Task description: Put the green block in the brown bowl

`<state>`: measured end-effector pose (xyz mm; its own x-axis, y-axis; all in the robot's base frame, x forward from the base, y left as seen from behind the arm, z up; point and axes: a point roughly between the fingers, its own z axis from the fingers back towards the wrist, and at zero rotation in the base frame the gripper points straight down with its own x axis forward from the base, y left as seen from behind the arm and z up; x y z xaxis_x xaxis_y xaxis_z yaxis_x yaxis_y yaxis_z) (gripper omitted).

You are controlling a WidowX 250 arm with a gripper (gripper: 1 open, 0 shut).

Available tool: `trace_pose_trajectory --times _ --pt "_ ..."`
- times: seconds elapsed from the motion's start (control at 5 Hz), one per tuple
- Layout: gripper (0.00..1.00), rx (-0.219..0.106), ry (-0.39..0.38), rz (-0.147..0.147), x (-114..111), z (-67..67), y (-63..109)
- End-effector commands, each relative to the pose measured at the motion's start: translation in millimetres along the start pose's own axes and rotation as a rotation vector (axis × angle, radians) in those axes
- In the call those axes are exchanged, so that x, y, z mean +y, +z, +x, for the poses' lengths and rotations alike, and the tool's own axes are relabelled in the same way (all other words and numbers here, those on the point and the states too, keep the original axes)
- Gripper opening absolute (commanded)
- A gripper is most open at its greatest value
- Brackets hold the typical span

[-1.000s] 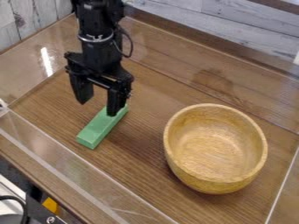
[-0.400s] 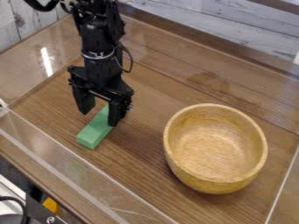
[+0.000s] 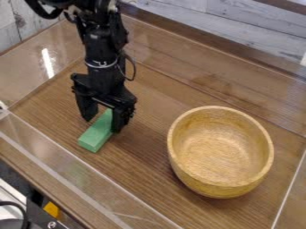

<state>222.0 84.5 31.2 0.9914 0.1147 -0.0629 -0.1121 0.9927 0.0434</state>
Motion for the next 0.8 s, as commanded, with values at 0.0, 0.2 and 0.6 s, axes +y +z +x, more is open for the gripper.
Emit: trace_pose_trajectory --times 0.0,0.2,0.6 --pt "1.0 -0.028 0.002 0.009 2.8 4.7 1.4" --pt "1.0 -0.03 0.003 0.004 1.8 4.7 -1.3" --pt "1.0 -0.035 0.009 -0.009 -0.9 3.2 -1.9"
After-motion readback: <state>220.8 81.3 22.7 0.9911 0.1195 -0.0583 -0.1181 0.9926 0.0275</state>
